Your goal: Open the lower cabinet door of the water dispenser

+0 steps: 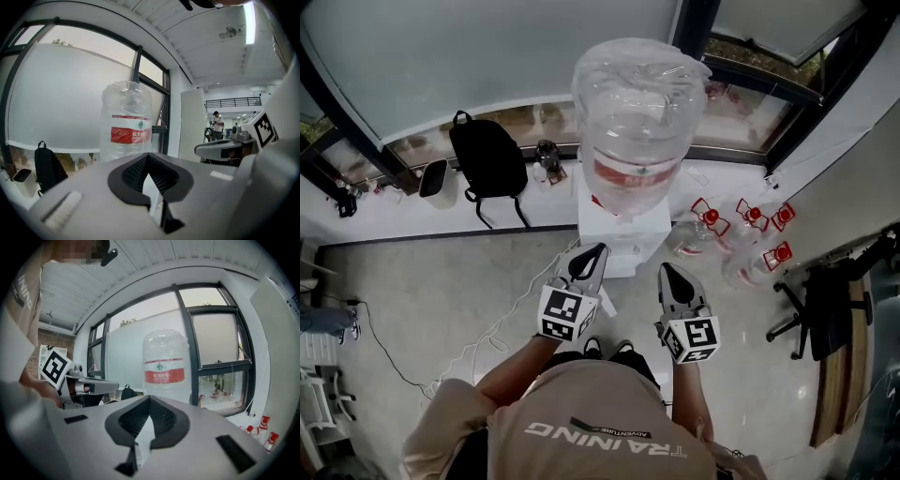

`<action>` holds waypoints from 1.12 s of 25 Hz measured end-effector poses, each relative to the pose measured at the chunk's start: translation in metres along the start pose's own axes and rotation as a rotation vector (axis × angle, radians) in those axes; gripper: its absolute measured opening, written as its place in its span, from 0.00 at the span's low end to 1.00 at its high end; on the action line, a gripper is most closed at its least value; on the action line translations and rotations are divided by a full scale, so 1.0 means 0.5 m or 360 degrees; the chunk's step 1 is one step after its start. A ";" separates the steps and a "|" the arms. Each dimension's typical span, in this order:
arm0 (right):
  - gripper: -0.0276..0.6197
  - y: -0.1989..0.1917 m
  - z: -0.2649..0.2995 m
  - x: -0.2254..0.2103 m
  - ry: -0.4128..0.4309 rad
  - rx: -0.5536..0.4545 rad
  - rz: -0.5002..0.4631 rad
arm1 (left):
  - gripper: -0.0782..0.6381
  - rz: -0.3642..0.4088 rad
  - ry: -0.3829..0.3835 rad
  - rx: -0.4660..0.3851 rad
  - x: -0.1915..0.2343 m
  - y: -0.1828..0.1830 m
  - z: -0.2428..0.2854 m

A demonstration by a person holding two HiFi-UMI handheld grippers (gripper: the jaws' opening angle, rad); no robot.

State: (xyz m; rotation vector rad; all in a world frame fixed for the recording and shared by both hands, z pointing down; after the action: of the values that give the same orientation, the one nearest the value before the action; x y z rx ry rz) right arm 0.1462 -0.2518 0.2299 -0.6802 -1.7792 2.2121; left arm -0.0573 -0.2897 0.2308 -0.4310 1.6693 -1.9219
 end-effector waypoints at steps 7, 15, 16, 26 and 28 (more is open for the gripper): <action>0.06 0.050 0.015 -0.021 0.0098 -0.0045 -0.0002 | 0.12 0.0041 0.0051 -0.0011 -0.001 0.032 -0.001; 0.06 0.062 -0.014 -0.043 0.0147 -0.0017 -0.0004 | 0.12 -0.0053 0.0103 0.0018 -0.021 0.037 -0.005; 0.06 0.060 -0.019 -0.046 0.0147 -0.0005 -0.0012 | 0.12 -0.0052 0.0111 0.0027 -0.027 0.035 -0.007; 0.06 0.040 -0.033 -0.045 0.0220 0.0047 -0.0132 | 0.12 -0.0044 0.0183 0.0093 -0.053 0.018 -0.019; 0.06 0.033 -0.035 -0.042 0.0234 0.0061 -0.0129 | 0.12 -0.0031 0.0199 0.0093 -0.061 0.015 -0.026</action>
State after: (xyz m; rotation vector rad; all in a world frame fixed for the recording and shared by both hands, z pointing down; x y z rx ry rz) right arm 0.1746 -0.2501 0.2159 -0.7285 -1.6593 2.0809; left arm -0.0391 -0.2616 0.2244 -0.3112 1.6875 -2.0437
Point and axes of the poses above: the fingertips, and each gripper's own axes: z forward along the fingers, x to its left, y out of its top, the point moved 8 cm from there along -z, backward along the fingers, and after that the axes turned 10 degrees about z, right-handed, at the moved point
